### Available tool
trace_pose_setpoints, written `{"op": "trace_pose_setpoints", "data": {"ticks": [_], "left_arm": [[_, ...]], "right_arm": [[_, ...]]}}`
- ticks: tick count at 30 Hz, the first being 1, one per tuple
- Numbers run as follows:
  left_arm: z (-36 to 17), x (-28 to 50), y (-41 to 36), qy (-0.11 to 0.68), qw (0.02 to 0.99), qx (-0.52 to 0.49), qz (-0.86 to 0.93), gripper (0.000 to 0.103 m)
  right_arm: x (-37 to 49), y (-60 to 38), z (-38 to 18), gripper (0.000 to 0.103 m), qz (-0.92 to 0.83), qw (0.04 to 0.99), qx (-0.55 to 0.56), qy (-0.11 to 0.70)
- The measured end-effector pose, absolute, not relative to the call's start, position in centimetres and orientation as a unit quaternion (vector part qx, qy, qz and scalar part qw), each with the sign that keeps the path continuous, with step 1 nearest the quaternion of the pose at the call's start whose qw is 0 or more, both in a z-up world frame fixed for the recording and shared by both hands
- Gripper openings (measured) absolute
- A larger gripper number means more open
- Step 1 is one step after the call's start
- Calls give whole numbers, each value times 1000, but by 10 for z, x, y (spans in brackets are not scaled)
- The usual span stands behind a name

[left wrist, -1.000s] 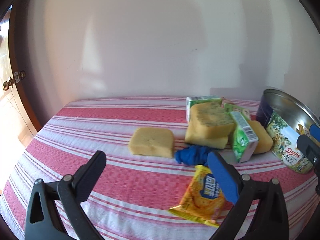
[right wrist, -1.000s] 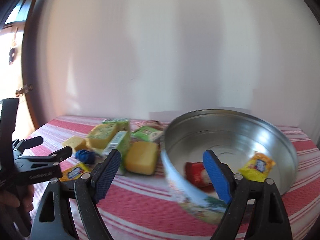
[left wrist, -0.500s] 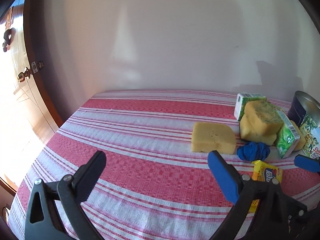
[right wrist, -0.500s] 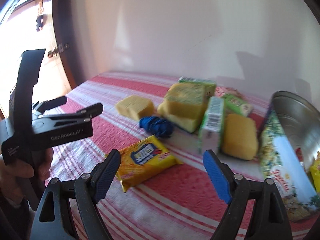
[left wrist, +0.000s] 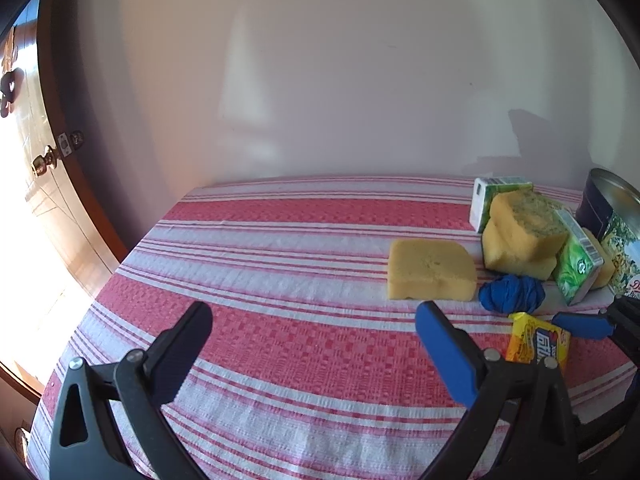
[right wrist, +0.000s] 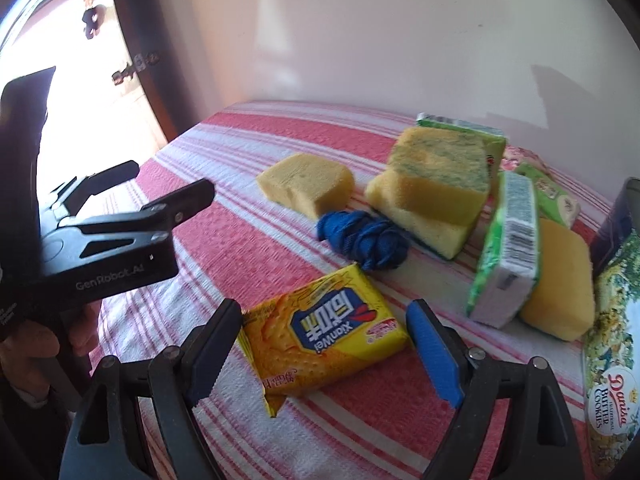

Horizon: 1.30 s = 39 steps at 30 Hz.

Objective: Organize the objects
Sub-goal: 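Move the right tool to the second yellow biscuit packet on the cloth, then grasp the yellow biscuit packet with the right tool while the left tool grasps a yellow sponge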

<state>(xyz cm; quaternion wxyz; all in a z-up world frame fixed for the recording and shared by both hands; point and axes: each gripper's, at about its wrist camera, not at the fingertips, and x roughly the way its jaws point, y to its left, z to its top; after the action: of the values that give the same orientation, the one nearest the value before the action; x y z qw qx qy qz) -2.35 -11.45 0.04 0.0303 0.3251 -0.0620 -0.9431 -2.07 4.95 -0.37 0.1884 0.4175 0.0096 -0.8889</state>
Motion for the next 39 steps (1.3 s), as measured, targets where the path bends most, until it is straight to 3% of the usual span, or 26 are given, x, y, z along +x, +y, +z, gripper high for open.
{"op": "trace_pose_setpoints", "data": {"ticks": [6,8,13,25,31,35,39], "left_arm": [[-3,-27,-119,-42,23,338,-940,103],[-3,-27,-120,-37,20,338,-940,103],[-5,-27,-118,-36,7,338,-940,103],[-9,-49,-103,0,-29,357,-933,103],[-15,-88,-70,-34,-41,373,-926,102],[-29,-114,-59,-24,-55,424,-904,90],[-36,-121,-62,-9,-59,445,-894,86]], "right_arm": [[-19,29,-10,91,-880,190,430,68],[-19,26,-11,86,-881,183,429,80],[-12,39,-8,77,-885,191,423,46],[25,93,35,77,-942,116,314,-7],[30,104,42,77,-953,83,291,-11],[28,104,44,77,-957,62,283,-3],[32,116,45,77,-957,58,286,-11]]}}
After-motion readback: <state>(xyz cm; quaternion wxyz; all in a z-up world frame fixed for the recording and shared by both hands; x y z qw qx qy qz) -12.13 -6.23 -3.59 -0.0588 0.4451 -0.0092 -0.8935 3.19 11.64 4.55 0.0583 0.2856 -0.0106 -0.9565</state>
